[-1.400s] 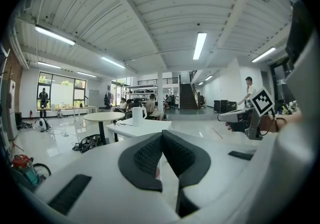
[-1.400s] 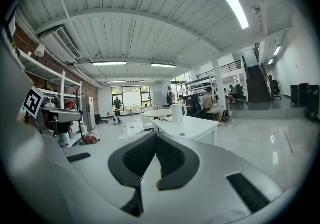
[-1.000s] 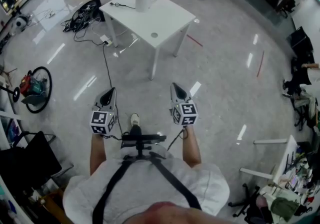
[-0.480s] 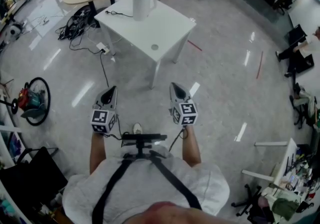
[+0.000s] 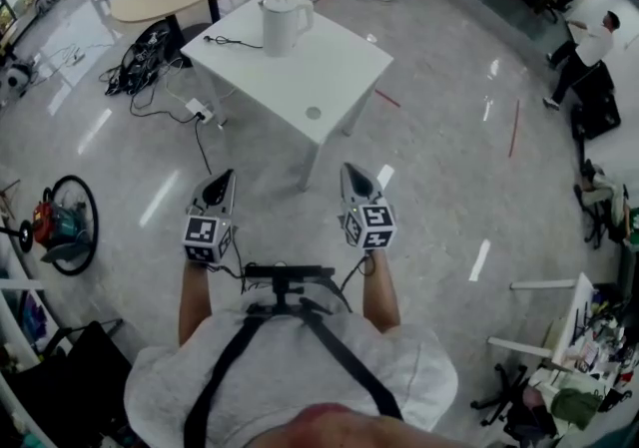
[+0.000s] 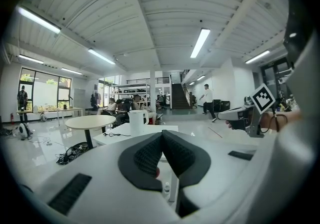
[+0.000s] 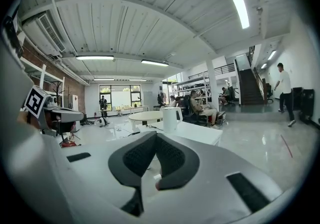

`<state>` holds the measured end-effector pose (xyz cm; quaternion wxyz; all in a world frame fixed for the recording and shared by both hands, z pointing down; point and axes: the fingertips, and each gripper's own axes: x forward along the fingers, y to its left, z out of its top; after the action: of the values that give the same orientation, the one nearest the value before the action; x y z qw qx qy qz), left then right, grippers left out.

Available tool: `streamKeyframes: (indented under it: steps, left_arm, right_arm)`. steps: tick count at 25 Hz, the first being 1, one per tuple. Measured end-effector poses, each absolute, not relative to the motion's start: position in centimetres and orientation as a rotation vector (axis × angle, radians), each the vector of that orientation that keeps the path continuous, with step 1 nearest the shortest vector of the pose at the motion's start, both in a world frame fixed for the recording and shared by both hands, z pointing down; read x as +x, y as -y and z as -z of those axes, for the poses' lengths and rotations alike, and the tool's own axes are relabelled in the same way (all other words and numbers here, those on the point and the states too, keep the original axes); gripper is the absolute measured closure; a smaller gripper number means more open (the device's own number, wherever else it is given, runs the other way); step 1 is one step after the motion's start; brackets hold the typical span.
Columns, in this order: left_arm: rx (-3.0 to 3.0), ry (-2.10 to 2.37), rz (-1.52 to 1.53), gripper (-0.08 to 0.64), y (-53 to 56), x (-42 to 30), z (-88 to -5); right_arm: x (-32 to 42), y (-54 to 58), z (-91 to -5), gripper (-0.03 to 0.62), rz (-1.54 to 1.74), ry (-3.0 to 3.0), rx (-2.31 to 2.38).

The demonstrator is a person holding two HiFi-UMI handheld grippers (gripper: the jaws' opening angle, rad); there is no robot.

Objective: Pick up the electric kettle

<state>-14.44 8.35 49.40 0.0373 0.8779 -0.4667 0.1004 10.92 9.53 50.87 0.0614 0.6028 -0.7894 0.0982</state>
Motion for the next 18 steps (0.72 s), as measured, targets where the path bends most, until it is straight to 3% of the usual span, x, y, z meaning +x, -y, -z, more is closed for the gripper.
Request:
streamKeyframes:
  steps: [18]
  left_arm:
    - [2.672, 1.414, -0.296, 0.554, -3.7, -14.8, -50.4]
  right_arm:
    - [9.9, -4.3, -51.1, 0.581, -0.301, 2.390, 1.799]
